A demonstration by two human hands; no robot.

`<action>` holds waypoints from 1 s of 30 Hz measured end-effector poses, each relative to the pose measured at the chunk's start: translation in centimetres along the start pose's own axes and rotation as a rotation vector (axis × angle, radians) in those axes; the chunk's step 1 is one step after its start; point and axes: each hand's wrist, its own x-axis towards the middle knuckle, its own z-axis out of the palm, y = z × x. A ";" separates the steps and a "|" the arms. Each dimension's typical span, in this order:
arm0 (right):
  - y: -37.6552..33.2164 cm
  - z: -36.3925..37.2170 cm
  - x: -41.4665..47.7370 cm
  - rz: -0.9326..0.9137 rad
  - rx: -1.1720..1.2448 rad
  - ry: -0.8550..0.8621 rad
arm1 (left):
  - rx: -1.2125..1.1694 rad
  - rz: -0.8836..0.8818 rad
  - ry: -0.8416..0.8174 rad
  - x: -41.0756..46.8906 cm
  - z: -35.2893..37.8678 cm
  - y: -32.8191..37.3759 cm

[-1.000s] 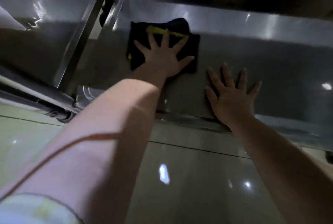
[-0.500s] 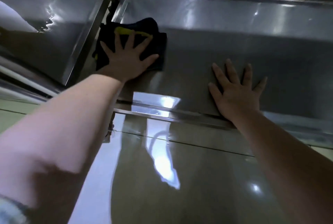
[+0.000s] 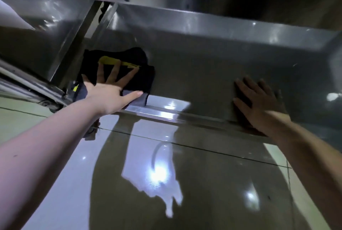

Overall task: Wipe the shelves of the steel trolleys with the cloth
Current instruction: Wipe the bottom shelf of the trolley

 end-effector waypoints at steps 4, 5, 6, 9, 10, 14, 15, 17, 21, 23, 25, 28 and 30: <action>2.3 1.7 -1.9 0.042 -0.067 0.025 | -0.058 -0.069 0.011 1.4 -0.2 1.6; 2.4 2.0 -1.7 0.036 -0.084 0.030 | -0.055 -0.080 0.023 2.3 -0.3 2.5; 2.4 2.1 -1.4 0.030 -0.088 0.031 | -0.045 -0.084 0.038 3.3 -0.4 3.4; 2.7 2.7 -1.2 0.018 -0.084 0.079 | -0.035 -0.057 0.058 7.2 -0.9 7.7; 2.8 2.7 -1.3 0.022 -0.079 0.087 | -0.036 -0.043 0.063 8.3 -1.1 10.0; 2.8 2.4 -1.2 0.016 -0.039 0.091 | -0.018 0.119 0.075 9.8 -1.0 21.7; 3.1 2.3 -1.2 0.018 -0.021 0.088 | -0.008 0.170 0.066 9.5 -0.8 24.2; 3.6 2.2 -1.2 0.022 0.009 0.089 | 0.000 0.230 0.063 8.9 -0.4 26.7; 3.8 2.0 -1.1 0.020 0.027 0.081 | 0.026 0.277 0.126 8.6 -0.2 23.3; 3.7 2.1 -1.0 0.018 0.016 0.084 | 0.012 0.217 0.164 8.9 -0.6 19.5; 3.6 2.3 -0.9 0.017 0.008 0.096 | -0.015 0.114 0.156 9.2 -1.1 15.4; 3.4 2.5 -0.9 0.026 -0.013 0.110 | -0.004 0.015 0.106 8.0 -1.1 12.3; 3.2 2.5 -0.8 0.037 -0.025 0.110 | 0.011 0.017 0.107 6.0 -0.3 13.9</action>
